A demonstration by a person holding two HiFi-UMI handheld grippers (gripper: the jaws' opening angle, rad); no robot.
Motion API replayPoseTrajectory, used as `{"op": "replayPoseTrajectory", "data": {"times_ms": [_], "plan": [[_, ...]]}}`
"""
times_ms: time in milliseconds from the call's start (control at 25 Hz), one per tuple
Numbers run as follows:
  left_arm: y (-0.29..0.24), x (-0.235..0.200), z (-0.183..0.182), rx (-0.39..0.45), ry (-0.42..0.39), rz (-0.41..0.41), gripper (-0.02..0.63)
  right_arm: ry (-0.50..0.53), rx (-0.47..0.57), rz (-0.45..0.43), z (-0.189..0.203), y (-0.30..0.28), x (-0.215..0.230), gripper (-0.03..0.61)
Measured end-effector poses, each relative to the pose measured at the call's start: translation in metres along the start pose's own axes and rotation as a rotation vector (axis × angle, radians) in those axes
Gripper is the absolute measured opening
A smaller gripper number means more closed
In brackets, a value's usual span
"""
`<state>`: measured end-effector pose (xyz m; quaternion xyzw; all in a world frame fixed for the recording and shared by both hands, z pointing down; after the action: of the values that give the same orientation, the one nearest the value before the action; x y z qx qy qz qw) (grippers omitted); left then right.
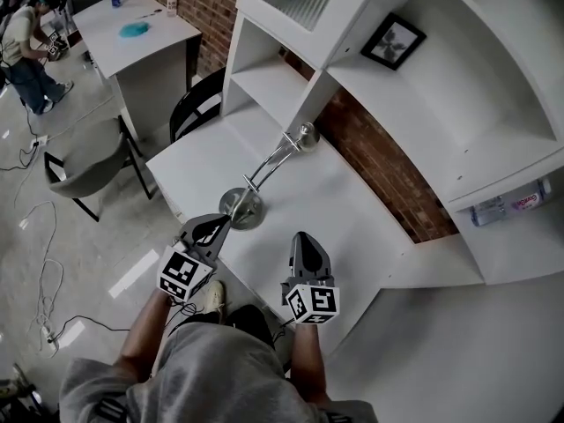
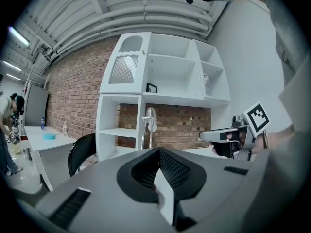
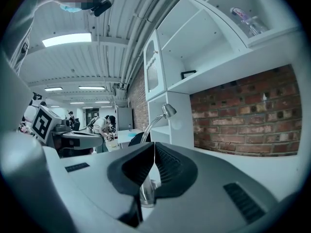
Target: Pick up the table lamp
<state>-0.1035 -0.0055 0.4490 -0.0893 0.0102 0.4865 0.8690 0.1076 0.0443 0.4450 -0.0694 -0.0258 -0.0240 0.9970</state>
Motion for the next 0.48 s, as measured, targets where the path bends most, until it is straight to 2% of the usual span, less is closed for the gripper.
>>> {"op": "replayPoseTrajectory", "data": {"times_ms": [480], "plan": [[-0.030, -0.026, 0.012, -0.013, 0.022, 0.024, 0.003, 0.002, -0.030, 0.034, 0.004, -0.030, 0.021, 0.023]]}}
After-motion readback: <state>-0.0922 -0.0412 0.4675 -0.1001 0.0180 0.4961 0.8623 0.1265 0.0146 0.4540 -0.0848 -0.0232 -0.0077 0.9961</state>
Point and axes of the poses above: the fingertips, and each gripper's own axes: y backward along the fingers, x to its right, z out of its underside, the point moved 5 cm from there along y, backward along the fingers, and after that the axes turned 10 degrees about z, right-handed, at the moved point
